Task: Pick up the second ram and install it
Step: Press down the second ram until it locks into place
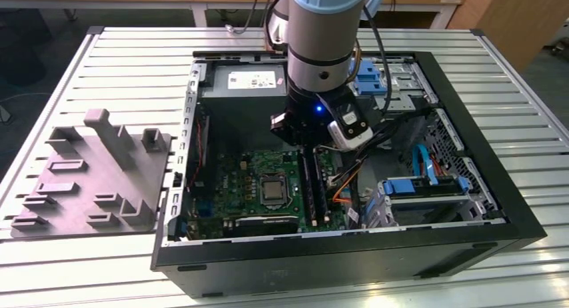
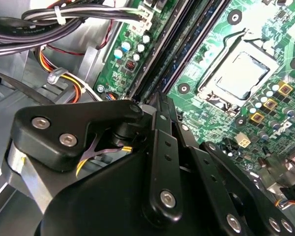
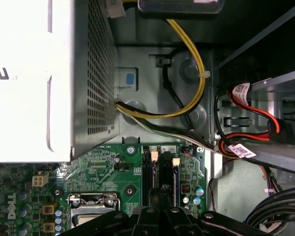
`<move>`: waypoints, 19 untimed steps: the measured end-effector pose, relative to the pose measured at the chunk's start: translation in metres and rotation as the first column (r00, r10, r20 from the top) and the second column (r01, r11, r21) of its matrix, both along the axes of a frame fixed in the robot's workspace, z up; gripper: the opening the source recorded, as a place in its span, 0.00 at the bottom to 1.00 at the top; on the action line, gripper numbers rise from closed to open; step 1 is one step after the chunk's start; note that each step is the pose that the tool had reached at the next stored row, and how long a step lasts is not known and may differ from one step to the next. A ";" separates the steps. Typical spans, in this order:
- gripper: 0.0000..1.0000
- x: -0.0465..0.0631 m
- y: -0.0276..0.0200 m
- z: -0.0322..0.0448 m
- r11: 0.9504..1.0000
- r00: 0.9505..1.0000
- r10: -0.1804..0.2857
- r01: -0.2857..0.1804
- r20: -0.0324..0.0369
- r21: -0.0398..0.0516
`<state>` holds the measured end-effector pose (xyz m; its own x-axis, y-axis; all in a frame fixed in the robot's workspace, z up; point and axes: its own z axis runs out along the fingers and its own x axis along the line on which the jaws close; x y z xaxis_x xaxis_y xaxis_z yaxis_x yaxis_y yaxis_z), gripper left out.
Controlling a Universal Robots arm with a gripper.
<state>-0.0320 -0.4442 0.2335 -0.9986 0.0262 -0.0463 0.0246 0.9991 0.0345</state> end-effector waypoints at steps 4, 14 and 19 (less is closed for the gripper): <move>0.10 0.000 0.0013 -0.0024 1.000 1.000 0.000 0.000 0.000 0.000; 0.10 0.000 0.0016 -0.0061 1.000 1.000 0.000 0.000 0.000 0.000; 0.10 0.000 0.0016 -0.0086 1.000 1.000 0.000 0.000 0.000 0.000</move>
<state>-0.0322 -0.4426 0.2249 -0.9986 0.0262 -0.0462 0.0246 0.9991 0.0347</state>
